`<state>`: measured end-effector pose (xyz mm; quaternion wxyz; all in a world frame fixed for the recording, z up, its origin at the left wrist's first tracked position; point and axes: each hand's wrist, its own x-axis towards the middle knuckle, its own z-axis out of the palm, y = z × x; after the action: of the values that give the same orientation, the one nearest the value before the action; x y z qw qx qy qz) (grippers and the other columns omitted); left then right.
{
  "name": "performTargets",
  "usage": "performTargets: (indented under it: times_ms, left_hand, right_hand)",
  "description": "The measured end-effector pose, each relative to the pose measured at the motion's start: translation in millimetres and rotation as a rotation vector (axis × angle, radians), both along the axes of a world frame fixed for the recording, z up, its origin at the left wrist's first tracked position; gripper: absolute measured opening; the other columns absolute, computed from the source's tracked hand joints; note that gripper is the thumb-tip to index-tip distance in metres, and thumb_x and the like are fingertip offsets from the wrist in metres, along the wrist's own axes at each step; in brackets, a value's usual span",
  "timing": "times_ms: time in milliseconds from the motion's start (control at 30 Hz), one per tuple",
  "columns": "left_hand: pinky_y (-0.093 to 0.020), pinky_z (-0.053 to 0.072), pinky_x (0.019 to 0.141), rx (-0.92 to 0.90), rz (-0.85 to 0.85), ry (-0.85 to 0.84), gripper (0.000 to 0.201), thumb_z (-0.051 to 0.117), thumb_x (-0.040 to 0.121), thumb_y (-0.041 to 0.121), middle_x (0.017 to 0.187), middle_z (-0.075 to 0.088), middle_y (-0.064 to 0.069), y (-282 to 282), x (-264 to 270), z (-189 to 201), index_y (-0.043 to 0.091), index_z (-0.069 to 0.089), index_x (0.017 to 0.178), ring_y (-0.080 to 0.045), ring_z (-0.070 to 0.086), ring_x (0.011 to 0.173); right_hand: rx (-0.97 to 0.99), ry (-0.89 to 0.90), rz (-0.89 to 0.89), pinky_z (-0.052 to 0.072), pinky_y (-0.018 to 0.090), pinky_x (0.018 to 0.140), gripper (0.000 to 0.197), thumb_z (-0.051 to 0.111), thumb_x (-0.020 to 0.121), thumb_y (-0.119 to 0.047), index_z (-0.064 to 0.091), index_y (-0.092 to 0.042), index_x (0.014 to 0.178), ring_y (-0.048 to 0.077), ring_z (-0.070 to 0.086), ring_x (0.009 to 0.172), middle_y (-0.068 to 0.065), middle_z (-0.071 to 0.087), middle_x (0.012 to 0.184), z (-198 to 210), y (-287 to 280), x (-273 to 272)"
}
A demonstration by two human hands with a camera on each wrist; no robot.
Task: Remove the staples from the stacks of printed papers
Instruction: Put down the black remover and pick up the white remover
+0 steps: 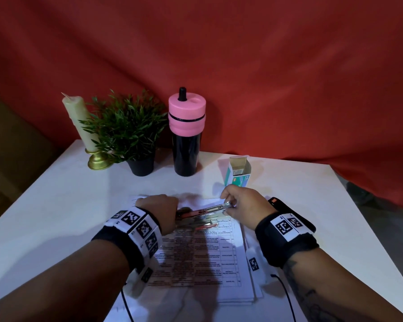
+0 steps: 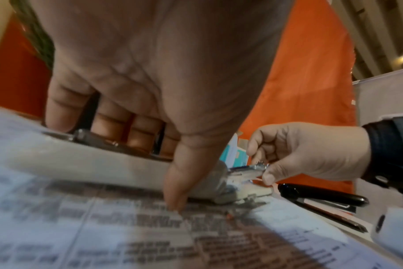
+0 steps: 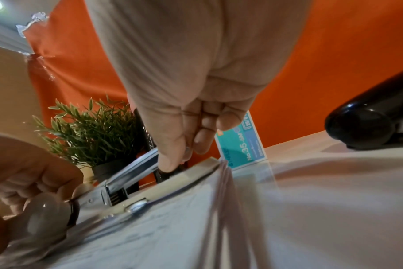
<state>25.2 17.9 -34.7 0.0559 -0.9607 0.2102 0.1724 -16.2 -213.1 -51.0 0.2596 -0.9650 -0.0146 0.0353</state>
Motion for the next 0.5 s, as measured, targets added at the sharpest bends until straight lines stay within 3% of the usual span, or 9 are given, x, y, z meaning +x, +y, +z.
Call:
performTargets:
  times_ms: [67,233,367,500]
  left_hand:
    - [-0.036,0.048,0.072,0.007,-0.025,-0.025,0.020,0.053,0.086,0.028,0.089,0.054,0.001,-1,-2,11,0.021,0.056,0.105,-0.024,0.057,0.081]
    - [-0.037,0.044,0.070,-0.018,-0.133,-0.212,0.015,0.056,0.088,0.022,0.101,0.056,-0.003,-18,-13,43,0.021,0.057,0.103,-0.028,0.058,0.095]
    - [-0.042,0.050,0.080,-0.153,-0.222,-0.146,0.038,0.055,0.087,0.006,0.115,0.050,-0.006,-45,-24,50,0.019,0.051,0.123,-0.030,0.055,0.107]
    - [-0.037,0.049,0.077,-0.324,-0.248,-0.148,0.059,0.058,0.084,0.002,0.109,0.053,-0.008,-52,-26,31,0.022,0.035,0.134,-0.029,0.057,0.101]
  right_hand:
    - [0.011,0.005,-0.001,0.045,0.022,0.071,0.029,0.073,0.082,-0.013,0.058,-0.027,0.103,0.010,0.055,0.078,-0.014,0.053,0.079,0,1,-1]
    - [0.060,0.006,-0.008,0.050,0.026,0.073,0.034,0.074,0.080,-0.011,0.058,-0.031,0.103,0.012,0.057,0.077,-0.009,0.057,0.083,2,1,-4]
    - [0.076,-0.020,-0.012,0.043,0.021,0.069,0.044,0.072,0.080,-0.007,0.058,-0.029,0.115,0.014,0.057,0.077,-0.009,0.056,0.079,6,6,-7]
    - [0.044,0.020,-0.017,0.047,0.023,0.074,0.061,0.071,0.080,-0.009,0.047,-0.033,0.132,0.014,0.060,0.083,-0.008,0.059,0.082,3,6,-13]
